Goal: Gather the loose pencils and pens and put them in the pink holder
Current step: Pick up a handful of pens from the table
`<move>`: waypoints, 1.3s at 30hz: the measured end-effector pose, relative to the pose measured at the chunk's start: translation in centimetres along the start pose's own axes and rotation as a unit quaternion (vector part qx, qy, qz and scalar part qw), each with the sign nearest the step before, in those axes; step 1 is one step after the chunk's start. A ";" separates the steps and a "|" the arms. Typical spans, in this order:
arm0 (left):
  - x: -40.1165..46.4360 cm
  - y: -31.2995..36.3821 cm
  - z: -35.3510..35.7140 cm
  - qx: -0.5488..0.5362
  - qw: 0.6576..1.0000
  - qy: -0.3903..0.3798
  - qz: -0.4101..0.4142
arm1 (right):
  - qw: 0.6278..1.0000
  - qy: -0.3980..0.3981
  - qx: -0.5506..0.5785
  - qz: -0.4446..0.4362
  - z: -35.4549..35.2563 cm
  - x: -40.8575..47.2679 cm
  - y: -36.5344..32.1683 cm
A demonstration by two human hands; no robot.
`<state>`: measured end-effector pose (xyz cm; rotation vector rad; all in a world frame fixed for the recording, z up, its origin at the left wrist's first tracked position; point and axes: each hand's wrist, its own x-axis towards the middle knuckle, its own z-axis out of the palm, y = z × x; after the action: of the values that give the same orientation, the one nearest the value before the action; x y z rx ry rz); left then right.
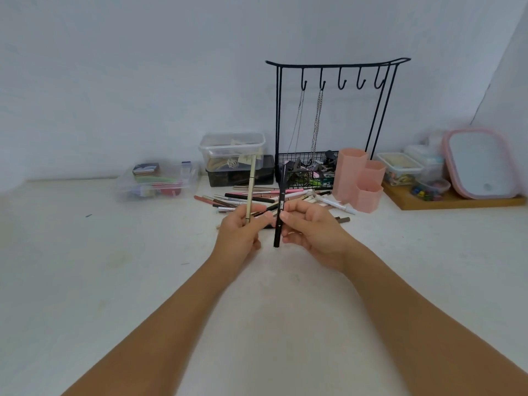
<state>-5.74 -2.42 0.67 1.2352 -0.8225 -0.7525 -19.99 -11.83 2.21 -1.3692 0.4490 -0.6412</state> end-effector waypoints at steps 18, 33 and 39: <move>0.5 -0.2 1.2 0.078 0.997 0.002 -0.022 | 0.930 0.177 -0.316 -0.058 -4.8 0.4 -1.6; 0.1 0.9 -0.6 -0.013 0.994 0.042 -0.101 | 0.821 0.096 -0.560 -0.063 -7.6 0.1 -0.1; 0.1 0.8 -0.8 -0.035 0.994 0.027 -0.103 | 0.811 0.071 -0.577 -0.062 -7.4 -0.2 -0.2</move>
<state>-5.00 -1.95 1.36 1.2838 -0.6253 -0.9028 -24.88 -17.33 1.21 -2.5334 0.9642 -0.5761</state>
